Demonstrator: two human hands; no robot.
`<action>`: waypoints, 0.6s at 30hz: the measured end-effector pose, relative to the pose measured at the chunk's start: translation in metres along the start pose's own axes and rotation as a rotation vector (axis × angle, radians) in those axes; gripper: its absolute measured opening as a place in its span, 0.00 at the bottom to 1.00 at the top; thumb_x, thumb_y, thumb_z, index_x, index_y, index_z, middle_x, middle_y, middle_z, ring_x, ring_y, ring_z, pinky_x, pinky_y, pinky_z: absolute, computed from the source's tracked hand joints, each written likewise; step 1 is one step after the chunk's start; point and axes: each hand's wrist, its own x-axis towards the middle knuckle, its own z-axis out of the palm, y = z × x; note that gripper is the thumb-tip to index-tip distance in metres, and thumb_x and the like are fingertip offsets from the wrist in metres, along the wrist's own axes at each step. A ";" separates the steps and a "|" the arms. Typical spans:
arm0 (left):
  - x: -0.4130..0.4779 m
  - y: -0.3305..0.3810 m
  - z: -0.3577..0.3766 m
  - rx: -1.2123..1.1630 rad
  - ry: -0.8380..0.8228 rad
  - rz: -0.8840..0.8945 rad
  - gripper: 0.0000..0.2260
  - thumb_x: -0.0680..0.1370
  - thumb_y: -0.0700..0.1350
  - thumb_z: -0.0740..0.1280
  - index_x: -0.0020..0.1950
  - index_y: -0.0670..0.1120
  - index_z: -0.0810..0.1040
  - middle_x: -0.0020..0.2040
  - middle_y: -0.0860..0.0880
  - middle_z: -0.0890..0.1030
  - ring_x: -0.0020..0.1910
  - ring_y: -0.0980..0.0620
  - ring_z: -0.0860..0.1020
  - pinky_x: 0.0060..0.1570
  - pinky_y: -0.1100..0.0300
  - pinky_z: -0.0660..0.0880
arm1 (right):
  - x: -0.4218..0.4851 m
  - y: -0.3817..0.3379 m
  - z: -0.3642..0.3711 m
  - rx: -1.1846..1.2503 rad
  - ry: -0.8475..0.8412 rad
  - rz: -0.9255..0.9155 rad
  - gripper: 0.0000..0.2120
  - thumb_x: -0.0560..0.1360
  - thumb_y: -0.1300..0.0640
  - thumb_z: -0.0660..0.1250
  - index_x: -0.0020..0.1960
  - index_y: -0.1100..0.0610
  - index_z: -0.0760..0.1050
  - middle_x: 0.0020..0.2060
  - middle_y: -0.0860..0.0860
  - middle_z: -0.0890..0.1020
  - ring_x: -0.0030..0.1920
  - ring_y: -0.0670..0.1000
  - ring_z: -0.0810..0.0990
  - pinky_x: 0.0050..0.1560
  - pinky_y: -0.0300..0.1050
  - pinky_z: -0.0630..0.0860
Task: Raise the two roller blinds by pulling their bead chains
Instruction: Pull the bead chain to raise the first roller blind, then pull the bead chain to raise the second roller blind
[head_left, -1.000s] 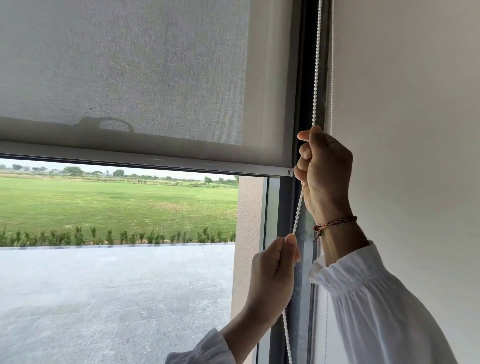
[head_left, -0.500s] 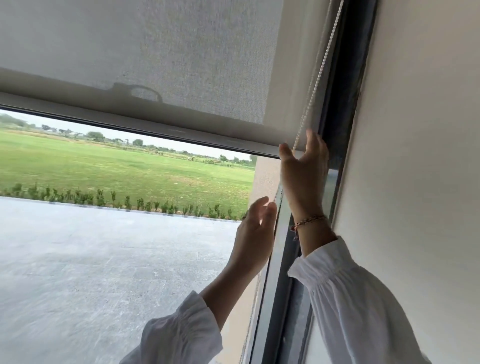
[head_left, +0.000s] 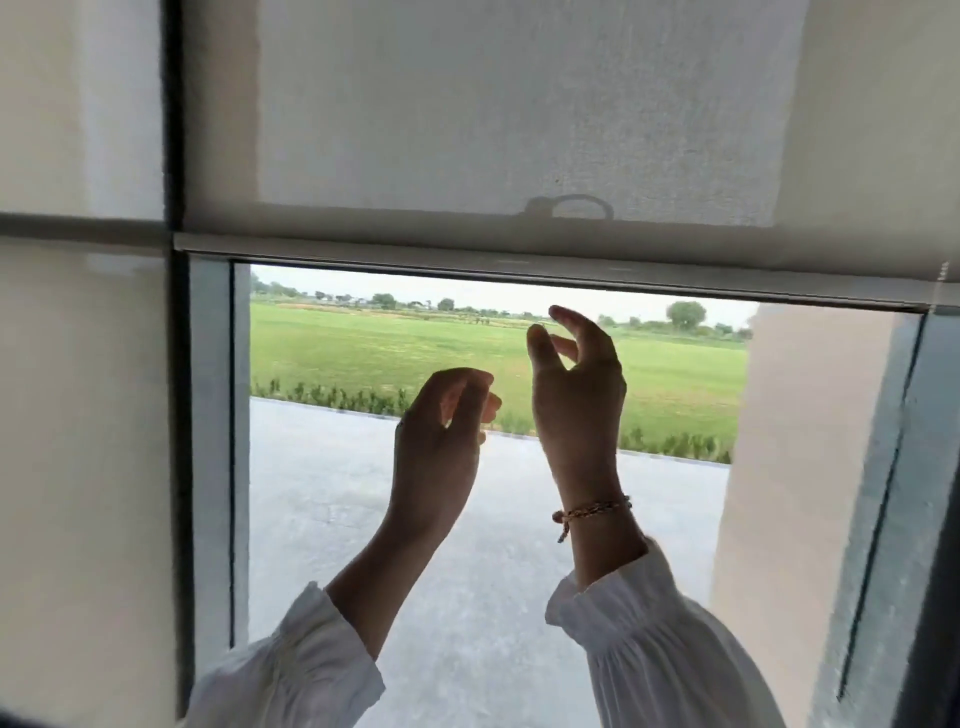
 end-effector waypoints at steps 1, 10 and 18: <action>0.008 -0.011 -0.029 0.037 0.016 -0.031 0.08 0.77 0.45 0.61 0.41 0.56 0.76 0.36 0.55 0.81 0.35 0.62 0.79 0.38 0.60 0.77 | -0.010 -0.002 0.031 0.042 -0.045 0.010 0.13 0.75 0.56 0.64 0.59 0.55 0.74 0.59 0.49 0.77 0.49 0.43 0.74 0.41 0.17 0.63; 0.050 -0.103 -0.282 0.228 0.263 -0.198 0.05 0.77 0.47 0.62 0.44 0.55 0.76 0.35 0.53 0.81 0.36 0.56 0.80 0.40 0.59 0.76 | -0.103 -0.017 0.290 0.307 -0.370 0.099 0.11 0.75 0.56 0.65 0.57 0.54 0.76 0.54 0.50 0.79 0.54 0.48 0.77 0.47 0.35 0.69; 0.128 -0.194 -0.496 0.338 0.448 -0.274 0.05 0.77 0.42 0.63 0.43 0.51 0.77 0.32 0.53 0.80 0.29 0.61 0.75 0.31 0.69 0.72 | -0.183 -0.010 0.547 0.496 -0.571 0.277 0.08 0.74 0.59 0.66 0.52 0.55 0.79 0.49 0.51 0.83 0.50 0.47 0.79 0.48 0.36 0.72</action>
